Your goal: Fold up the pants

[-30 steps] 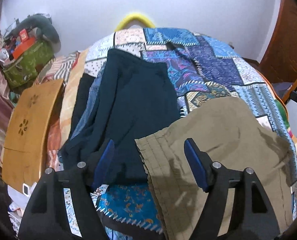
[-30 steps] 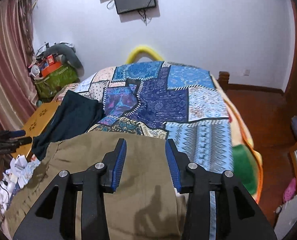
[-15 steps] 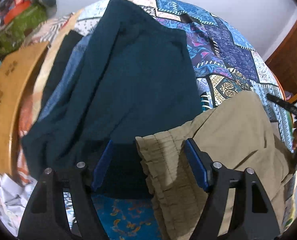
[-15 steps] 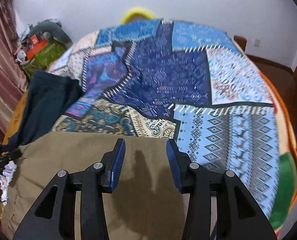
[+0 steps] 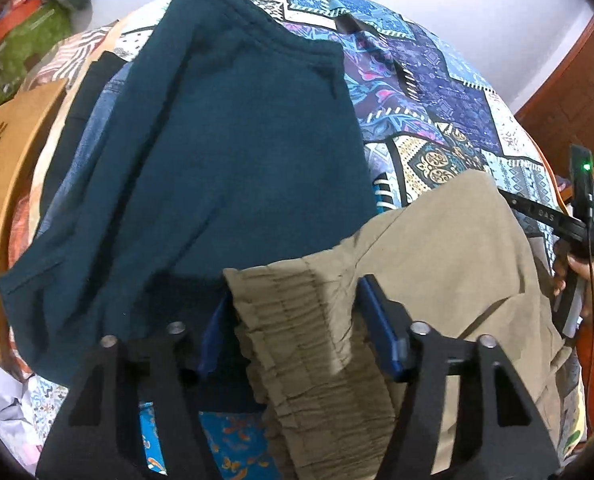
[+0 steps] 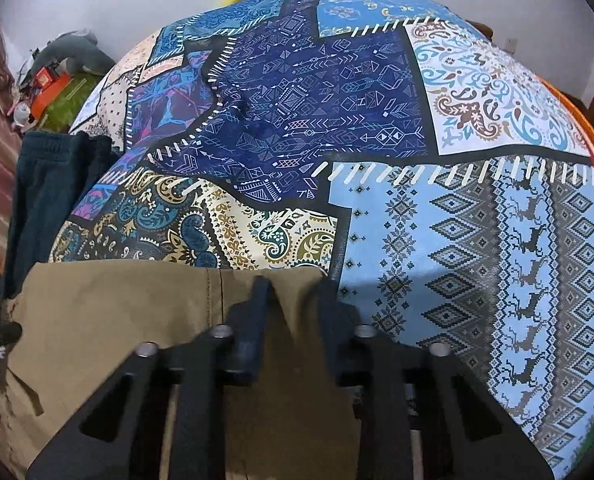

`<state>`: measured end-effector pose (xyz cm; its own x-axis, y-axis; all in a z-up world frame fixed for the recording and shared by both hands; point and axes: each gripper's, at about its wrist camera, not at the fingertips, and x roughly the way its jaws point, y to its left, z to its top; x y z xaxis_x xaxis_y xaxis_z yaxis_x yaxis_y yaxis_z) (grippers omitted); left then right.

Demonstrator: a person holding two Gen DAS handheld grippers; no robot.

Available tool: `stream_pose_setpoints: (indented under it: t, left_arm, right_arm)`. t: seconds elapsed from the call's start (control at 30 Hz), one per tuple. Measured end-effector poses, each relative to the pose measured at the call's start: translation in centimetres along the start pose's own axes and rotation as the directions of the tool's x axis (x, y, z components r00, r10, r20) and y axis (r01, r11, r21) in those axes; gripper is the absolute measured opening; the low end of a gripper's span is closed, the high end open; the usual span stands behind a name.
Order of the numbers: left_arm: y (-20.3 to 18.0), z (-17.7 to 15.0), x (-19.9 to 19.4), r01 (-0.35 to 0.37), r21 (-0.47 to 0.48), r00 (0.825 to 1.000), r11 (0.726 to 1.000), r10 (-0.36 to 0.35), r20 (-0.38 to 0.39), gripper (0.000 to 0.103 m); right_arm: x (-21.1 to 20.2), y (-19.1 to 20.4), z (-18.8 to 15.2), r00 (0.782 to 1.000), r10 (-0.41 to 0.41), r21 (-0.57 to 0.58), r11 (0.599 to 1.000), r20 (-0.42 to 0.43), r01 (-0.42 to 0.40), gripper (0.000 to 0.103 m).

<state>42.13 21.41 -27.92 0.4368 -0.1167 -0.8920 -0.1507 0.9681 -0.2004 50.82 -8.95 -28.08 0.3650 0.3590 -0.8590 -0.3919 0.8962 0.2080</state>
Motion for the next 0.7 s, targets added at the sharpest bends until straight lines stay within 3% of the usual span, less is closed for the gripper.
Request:
stream_pose_setpoints:
  t: [0.1,0.33,0.43,0.53,0.7]
  left_arm:
    - [-0.2,0.1,-0.8,-0.010,0.014,1.000,1.000,0.010,0.019,0.047]
    - [-2.2,0.9,-6.5,-0.056,0.066,0.986,0.996,0.045,0.160,0.044]
    - [-3.2,1.9,-10.0,-0.050,0.070,0.973,0.996,0.033,0.227,0.044]
    - [-4.3,2.5,-12.9,-0.047,0.083,0.961,0.995,0.022,0.277,0.044]
    - [-6.3,1.7,-15.9,-0.080,0.141,0.955,0.987,0.035,0.295,0.044]
  right_arm:
    - [-0.8,0.6,0.0,0.999,-0.025,-0.020,0.999,0.033,0.026,0.011]
    - [-7.6,1.5,1.5,0.983,-0.053,-0.065,0.996,0.176,0.065,0.010]
    - [-12.2,2.1,2.6,0.962,-0.051,-0.070,0.995,0.268,0.072,0.010]
    - [-17.6,3.5,4.1,0.925,-0.056,-0.071,0.993,0.375,0.089,0.010]
    - [-22.7,4.6,3.7,0.897,-0.046,-0.075,0.993,0.441,0.088,0.009]
